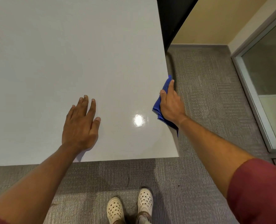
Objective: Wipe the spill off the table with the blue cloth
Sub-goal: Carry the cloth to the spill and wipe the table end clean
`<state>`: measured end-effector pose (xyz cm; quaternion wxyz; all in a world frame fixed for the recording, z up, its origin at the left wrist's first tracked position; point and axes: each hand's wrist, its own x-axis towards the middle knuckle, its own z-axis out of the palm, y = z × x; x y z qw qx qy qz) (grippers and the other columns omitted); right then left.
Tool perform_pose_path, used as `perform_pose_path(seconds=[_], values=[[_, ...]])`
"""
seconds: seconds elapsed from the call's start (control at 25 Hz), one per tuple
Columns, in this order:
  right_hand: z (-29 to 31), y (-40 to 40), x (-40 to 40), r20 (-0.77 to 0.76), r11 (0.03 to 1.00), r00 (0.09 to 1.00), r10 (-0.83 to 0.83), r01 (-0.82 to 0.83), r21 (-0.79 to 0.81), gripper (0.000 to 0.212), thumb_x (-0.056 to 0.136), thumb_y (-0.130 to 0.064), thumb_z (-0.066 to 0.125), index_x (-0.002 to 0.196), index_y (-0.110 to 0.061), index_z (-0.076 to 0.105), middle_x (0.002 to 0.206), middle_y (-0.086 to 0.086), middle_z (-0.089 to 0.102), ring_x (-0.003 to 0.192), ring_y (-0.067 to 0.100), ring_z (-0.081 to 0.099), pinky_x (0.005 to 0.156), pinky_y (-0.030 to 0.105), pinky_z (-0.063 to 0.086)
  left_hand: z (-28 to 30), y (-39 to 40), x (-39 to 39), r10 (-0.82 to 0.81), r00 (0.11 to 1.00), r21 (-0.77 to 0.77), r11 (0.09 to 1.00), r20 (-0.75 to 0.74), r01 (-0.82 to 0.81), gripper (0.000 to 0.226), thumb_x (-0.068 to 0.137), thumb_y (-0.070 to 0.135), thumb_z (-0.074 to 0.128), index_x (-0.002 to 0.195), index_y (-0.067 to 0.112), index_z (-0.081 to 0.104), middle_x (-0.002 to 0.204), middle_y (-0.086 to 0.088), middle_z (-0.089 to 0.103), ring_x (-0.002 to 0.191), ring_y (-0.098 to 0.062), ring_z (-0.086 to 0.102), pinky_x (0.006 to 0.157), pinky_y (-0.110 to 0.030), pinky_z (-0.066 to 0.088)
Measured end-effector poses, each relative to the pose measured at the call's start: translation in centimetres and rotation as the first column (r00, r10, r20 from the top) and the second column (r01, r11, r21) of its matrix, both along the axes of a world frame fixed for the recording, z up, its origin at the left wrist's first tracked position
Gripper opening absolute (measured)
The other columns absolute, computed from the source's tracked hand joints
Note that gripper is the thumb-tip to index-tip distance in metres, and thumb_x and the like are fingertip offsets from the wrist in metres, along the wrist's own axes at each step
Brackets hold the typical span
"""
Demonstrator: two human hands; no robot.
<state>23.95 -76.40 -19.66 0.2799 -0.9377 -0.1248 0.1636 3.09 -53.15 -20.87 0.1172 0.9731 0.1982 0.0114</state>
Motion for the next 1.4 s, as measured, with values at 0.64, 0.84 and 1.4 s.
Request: perform_pose_path(seconds=[0.64,0.84,1.4], values=[[-0.9,-5.6,-14.1,0.29,0.945,0.931,0.221,-0.131,-0.299,0.074,0.1,-0.05,0.023,0.156,-0.004,0.01,0.165,0.02,0.001,0.153,0.032,-0.006,0.124,0.045,-0.002,0.5,-0.8,-1.9,0.009,0.998,-0.019,1.0,0.059,-0.008,0.062,0.099,0.036,0.021,0.152,0.006,0.028,0.163,-0.016,0.018,0.152,-0.026,0.013,0.123,-0.04,0.011],[-1.0,-4.3,-17.1,0.365,0.929,0.899,0.242,-0.105,-0.356,0.074,0.099,-0.05,0.02,0.155,-0.002,0.016,0.164,0.021,0.011,0.154,0.031,0.003,0.125,0.046,0.006,0.3,-1.0,-5.2,-0.057,0.998,0.012,0.998,0.001,0.057,0.065,0.098,0.038,0.019,0.154,0.007,0.021,0.164,-0.017,0.013,0.152,-0.027,0.009,0.122,-0.04,0.007],[-3.3,-1.6,-20.9,0.498,0.833,0.691,0.523,-0.292,-0.47,0.069,0.099,-0.04,0.043,0.154,-0.003,0.023,0.162,0.022,0.021,0.151,0.035,0.018,0.124,0.047,0.013,0.1,-1.5,-6.0,-0.071,0.997,0.063,0.995,-0.009,0.071,0.063,0.1,0.038,0.019,0.156,0.008,0.016,0.164,-0.016,0.011,0.152,-0.026,0.008,0.123,-0.04,0.007]])
